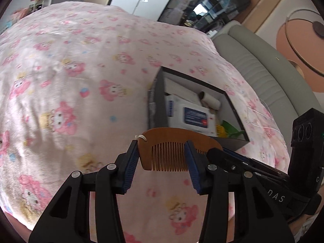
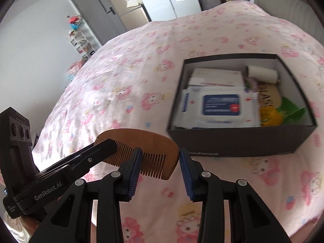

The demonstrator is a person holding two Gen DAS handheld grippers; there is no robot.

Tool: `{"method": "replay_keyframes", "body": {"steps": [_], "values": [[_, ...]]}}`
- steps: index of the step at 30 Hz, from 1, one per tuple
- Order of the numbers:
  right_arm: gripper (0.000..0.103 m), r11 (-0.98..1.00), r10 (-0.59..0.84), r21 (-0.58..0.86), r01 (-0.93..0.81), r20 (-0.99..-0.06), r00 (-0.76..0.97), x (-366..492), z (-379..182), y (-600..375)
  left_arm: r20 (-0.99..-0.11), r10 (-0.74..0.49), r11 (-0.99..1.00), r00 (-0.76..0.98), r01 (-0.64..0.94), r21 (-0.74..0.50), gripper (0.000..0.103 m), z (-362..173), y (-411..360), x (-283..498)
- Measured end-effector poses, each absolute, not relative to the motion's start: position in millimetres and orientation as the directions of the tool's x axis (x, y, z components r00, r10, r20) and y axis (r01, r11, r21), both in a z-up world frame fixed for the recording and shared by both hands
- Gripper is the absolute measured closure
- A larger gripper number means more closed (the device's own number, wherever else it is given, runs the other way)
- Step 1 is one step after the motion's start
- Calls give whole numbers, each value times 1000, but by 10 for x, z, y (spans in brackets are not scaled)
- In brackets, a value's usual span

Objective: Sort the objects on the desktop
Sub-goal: 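Carry the comb with both grippers over the black box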

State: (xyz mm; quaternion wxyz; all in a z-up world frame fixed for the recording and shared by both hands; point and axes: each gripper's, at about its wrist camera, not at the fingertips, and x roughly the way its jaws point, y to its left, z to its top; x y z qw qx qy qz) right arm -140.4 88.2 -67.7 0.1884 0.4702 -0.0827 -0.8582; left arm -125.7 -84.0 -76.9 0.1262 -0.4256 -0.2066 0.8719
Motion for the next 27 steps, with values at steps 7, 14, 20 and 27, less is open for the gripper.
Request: {"method": "replay_keyframes", "body": {"steps": [7,14,20,27], "values": [[68,-941,-338,260,217,-738,-584,-1177,-333,1213,-661,428,-881,-616,-120,-458,57,-489,-554,-1175],[68,-935,-353,293,201,-707,-613,-1109,-240,1389,-654,431,-885,-621,-148,-442,57,-384,-438,-1133],[68,-934,-352,304,186,-702,-619,-1098,-257,1491,-661,442,-884,-606,-169,-435,57,-397,-321,-1177],[68,-945,-318,293,148,-700,-640,-1122,-249,1715,-657,467,-877,-591,-218,-428,57,-361,-49,-1280]]}}
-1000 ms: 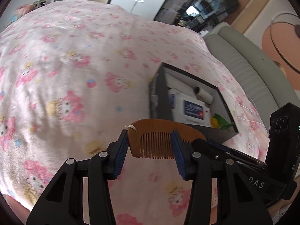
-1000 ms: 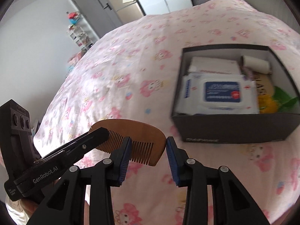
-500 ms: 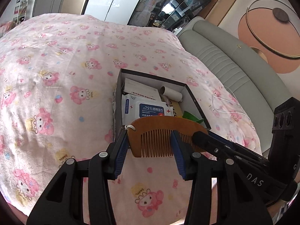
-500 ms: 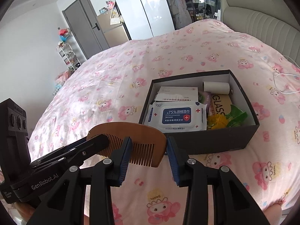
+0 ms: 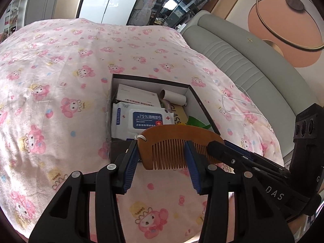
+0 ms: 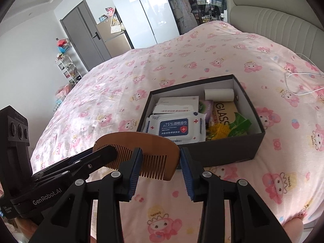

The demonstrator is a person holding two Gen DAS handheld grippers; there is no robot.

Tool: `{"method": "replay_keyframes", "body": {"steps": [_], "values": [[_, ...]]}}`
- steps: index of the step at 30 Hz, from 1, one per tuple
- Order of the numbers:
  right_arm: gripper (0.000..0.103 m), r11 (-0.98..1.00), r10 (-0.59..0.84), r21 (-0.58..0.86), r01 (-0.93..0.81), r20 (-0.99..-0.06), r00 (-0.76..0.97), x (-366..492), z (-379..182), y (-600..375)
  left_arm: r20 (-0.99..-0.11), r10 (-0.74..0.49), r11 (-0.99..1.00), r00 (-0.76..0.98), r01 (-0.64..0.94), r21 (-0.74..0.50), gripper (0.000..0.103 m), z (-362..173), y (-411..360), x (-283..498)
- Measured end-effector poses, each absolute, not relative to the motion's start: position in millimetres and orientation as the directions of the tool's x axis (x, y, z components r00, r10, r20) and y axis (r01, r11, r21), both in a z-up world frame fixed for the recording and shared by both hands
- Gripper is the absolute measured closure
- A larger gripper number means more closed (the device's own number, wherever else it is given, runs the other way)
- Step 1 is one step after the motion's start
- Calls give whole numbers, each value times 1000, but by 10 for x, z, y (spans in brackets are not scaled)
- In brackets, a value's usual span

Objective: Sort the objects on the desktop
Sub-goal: 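Carry the comb with both grippers over the black box, then lower the comb into the box and open both grippers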

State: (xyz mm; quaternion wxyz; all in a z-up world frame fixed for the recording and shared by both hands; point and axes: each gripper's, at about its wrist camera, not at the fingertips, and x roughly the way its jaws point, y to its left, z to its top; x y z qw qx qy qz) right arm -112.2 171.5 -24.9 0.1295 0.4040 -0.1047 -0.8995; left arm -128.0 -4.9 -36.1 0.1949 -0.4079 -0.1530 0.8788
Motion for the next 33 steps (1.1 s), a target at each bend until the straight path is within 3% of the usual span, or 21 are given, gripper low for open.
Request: {"method": "replay_keyframes", "body": {"steps": [20,26,33], "values": [[68,-968,-218,245,61,-690,-690,-1796,-121,2571,-643,528,-849,-555,-369,-379,57,-208,867,-2194],[68,-966,-224,252,59,-701,-677,-2162,-202,2681,-651,502,-864,-569,-361,-351,57,-249,999,-2546],[68,-967,-224,247,61,-714,-663,-2599,-414,2728,-683,504,-864,-529,-305,-401,56,-559,1000,-2992]]}}
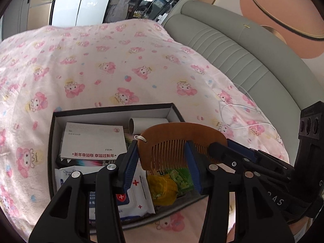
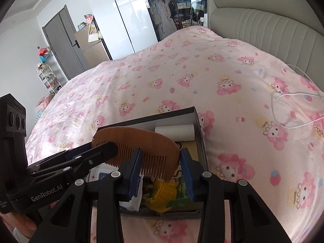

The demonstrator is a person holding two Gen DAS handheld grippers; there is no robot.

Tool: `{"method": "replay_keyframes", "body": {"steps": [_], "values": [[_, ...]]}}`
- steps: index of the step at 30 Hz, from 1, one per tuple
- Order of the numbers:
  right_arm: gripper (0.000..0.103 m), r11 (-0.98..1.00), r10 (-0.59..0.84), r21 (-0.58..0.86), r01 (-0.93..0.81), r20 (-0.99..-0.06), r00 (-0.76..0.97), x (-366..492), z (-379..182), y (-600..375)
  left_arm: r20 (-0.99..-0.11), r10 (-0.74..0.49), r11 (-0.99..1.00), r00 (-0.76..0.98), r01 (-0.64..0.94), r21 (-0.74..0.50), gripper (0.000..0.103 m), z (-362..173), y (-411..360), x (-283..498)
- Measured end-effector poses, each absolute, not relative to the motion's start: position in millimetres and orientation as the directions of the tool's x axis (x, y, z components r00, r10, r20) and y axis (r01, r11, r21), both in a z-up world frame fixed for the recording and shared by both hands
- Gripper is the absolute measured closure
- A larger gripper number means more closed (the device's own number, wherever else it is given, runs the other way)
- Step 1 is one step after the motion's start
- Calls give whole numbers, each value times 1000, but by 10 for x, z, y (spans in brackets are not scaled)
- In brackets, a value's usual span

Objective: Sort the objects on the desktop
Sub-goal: 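Lower the comb into the box and open both grippers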

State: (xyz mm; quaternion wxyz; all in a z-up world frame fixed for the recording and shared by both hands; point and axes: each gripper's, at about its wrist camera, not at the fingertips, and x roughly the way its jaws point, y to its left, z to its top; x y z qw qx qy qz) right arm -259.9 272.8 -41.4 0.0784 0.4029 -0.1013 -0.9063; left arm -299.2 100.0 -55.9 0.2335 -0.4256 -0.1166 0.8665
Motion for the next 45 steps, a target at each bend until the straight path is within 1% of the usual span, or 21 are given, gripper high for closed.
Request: {"method": "replay_keyframes", "body": {"steps": [5,12,19,23,24,27,35,37,39,43,45], "values": [[68,-964,-233,262,48,-741,-629,-2871,-629,2763,-702,515,-857,-492,-265,-443,56,-829,981,-3234],[68,-959,-241,281,24,-770,-591,-3099,-892,2860,-738,524,-852,-426,-239,-467,55,-1152,1068,-3464],[68,-969,-187,246,-37,-820,-540,-3201,-1126,2976,-781,494,-868,-382,-266,-419,55,-1356,1307,-3586],[68,-980,-154,197,-24,-833,-531,-3237,-1159,2929,-798,469,-881,-377,-256,-397,54,-1424,1329,-3636],[68,-982,-148,187,-21,-834,-531,-3244,-1160,2914,-805,456,-888,-379,-259,-381,57,-1432,1338,-3633],[68,-984,-139,175,-17,-836,-530,-3260,-1171,2882,-825,411,-907,-388,-269,-325,57,-1456,1371,-3614],[68,-986,-146,169,6,-832,-535,-3204,-1166,2828,-814,394,-913,-427,-287,-291,57,-1381,1326,-3566],[68,-987,-139,160,7,-834,-533,-3213,-1173,2817,-822,377,-919,-427,-285,-273,57,-1398,1350,-3593],[68,-987,-138,159,5,-838,-528,-3230,-1194,2815,-830,362,-924,-425,-284,-257,60,-1417,1380,-3619],[68,-987,-137,161,-3,-847,-513,-3251,-1232,2798,-844,337,-931,-417,-281,-233,60,-1477,1401,-3642],[68,-987,-133,159,-8,-851,-507,-3240,-1234,2789,-838,338,-931,-429,-284,-230,60,-1428,1383,-3613]]}}
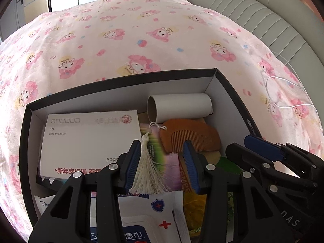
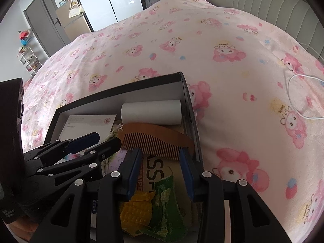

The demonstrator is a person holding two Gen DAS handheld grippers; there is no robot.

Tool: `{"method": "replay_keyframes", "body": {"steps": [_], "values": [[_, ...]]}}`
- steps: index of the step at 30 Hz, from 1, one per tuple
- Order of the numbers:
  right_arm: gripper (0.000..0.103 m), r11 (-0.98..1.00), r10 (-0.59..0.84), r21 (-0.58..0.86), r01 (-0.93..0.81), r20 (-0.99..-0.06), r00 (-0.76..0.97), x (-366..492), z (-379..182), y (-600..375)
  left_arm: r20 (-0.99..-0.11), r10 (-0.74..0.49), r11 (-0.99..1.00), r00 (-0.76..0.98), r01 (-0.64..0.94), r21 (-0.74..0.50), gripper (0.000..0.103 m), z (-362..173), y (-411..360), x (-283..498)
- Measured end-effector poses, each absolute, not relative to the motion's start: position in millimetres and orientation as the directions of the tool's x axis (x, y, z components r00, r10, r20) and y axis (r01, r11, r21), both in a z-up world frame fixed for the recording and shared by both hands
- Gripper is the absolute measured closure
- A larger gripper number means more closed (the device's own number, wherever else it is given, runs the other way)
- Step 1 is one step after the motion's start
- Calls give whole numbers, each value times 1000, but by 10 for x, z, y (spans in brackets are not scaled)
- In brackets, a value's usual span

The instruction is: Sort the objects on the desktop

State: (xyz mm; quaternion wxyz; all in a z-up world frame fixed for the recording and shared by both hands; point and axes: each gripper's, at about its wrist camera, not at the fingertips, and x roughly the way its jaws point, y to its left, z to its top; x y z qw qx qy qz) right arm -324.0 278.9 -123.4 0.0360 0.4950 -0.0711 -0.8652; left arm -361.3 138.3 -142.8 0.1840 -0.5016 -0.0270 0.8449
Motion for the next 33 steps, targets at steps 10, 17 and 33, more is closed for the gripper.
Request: {"method": "replay_keyframes", "body": {"steps": [10,17,33], "values": [[67,-992,-75,122,-40,-801,-594,-3129,-698,2616,-777,288,-953,-559,-247,-175,58,-805,1074,-3512],[59,-990,-79,134,-40,-773,-630,-3067,-326,2306,-736,251,-967,-629,-198,-161,51,-369,682,-3417],[59,-991,-100,131,3,-743,-662,-2762,130,1588,-685,187,-982,-704,-130,-133,50,216,-64,-2986]]}}
